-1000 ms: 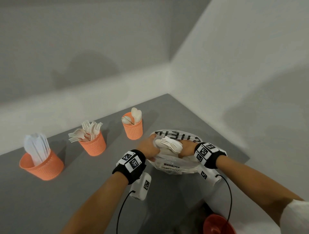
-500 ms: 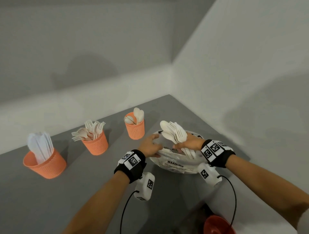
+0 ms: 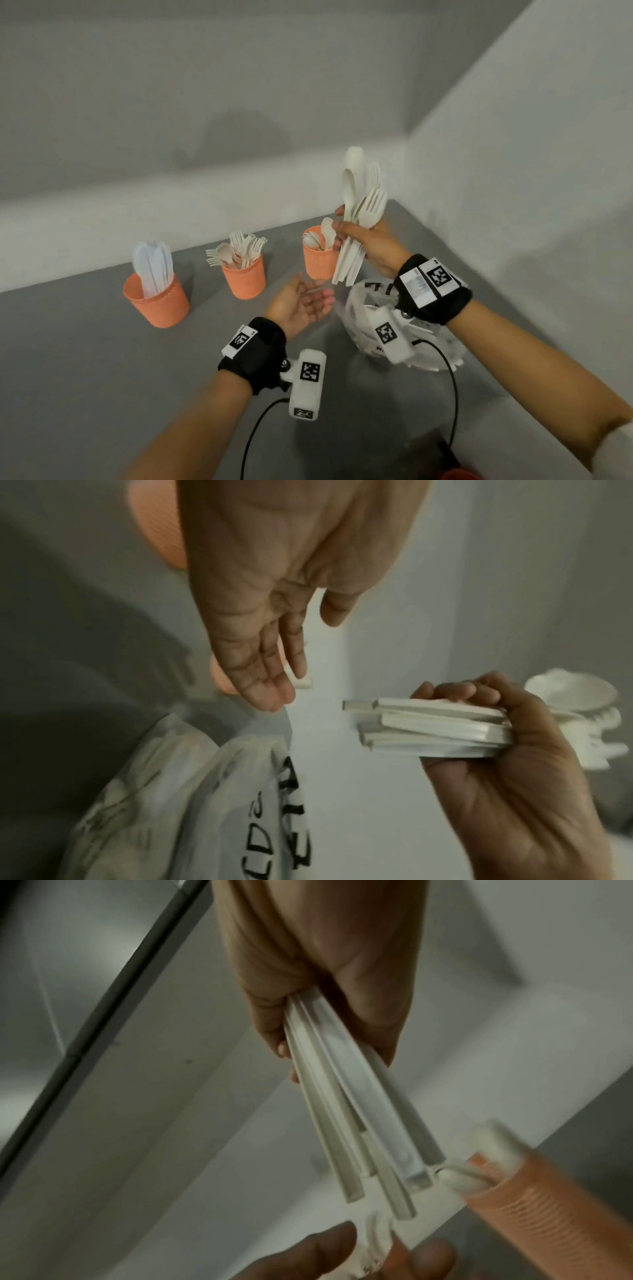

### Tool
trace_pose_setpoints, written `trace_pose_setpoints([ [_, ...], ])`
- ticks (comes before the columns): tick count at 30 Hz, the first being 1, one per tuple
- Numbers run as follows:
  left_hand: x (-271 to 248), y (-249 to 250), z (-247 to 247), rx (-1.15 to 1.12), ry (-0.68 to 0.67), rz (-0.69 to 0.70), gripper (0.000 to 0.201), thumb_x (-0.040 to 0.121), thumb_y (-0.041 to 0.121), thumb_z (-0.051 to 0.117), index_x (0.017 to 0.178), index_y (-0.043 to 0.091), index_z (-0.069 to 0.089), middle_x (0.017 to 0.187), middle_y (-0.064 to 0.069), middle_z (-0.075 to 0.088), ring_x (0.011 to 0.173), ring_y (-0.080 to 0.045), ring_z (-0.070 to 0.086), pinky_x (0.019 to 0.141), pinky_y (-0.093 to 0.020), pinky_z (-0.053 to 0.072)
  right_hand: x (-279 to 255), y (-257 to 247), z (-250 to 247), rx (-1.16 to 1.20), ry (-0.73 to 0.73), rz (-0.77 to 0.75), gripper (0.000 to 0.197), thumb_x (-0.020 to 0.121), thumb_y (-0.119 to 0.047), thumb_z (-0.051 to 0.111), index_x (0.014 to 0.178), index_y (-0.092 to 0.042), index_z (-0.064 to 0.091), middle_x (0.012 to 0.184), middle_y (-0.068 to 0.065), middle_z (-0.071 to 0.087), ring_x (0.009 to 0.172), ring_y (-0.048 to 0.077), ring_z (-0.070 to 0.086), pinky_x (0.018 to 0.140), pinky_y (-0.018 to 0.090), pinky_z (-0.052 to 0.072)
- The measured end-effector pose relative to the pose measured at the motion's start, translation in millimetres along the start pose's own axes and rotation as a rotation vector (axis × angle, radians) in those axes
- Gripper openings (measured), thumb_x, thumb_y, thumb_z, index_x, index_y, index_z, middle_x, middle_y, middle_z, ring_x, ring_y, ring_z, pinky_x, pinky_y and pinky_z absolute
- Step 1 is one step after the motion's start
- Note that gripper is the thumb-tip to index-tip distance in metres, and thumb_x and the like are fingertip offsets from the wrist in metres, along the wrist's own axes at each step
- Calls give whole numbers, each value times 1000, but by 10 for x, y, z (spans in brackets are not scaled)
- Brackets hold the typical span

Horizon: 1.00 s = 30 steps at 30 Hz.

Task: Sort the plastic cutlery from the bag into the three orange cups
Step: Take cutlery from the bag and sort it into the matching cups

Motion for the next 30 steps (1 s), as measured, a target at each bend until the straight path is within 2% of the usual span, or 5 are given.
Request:
trace_pose_setpoints([
  [5, -269, 119, -243, -310, 25, 34, 52, 100, 40, 26, 103, -3, 56, 94, -20, 64, 89, -29, 60, 87, -38, 47, -66, 328, 732, -11, -30, 23, 24, 82, 5, 62, 90, -18, 59, 71, 0, 61, 65, 11, 61, 69, 26, 54],
  [13, -630, 46, -838, -195, 203, 50, 49, 97, 53, 28, 86, 17, 60, 60, 1, 59, 47, -7, 53, 40, -13, 42, -174, 1001, 1541, -115, -133, 190, 47, 74, -5, 74, 116, -1, 56, 106, 14, 66, 99, 24, 63, 83, 27, 52],
  [18, -827, -29, -1122, -139, 276, 78, 59, 94, 61, 22, 76, 15, 54, 46, 0, 45, 28, -4, 37, 29, -9, 27, -276, 1154, 1894, -66, -375, 306, 10, 80, -6, 68, 73, -12, 62, 69, 3, 66, 68, 11, 64, 75, 25, 50],
  [27, -1069, 94, -1624, 351, 442, 102, 23, 88, 28, 50, 101, 11, 55, 94, -6, 57, 79, -14, 54, 61, -23, 48, -257, 1357, 2063, -170, -168, 279, 17, 79, 5, 54, 68, -8, 54, 52, 4, 53, 44, 10, 53, 56, 28, 47],
  [30, -1073, 184, -1679, 242, 335, 258, 71, 58, 45, 67, 120, 16, 51, 107, 2, 60, 101, -12, 53, 82, -27, 42, -281, 1366, 2081, -388, -180, 137, 13, 76, -8, 63, 89, -8, 63, 76, 10, 67, 69, 22, 62, 67, 36, 52],
])
Point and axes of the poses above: each hand's wrist, its own x-axis towards the middle knuckle, its own z-axis out of the palm, y = z × x, the point moved 5 cm from there along x, towards the middle knuckle
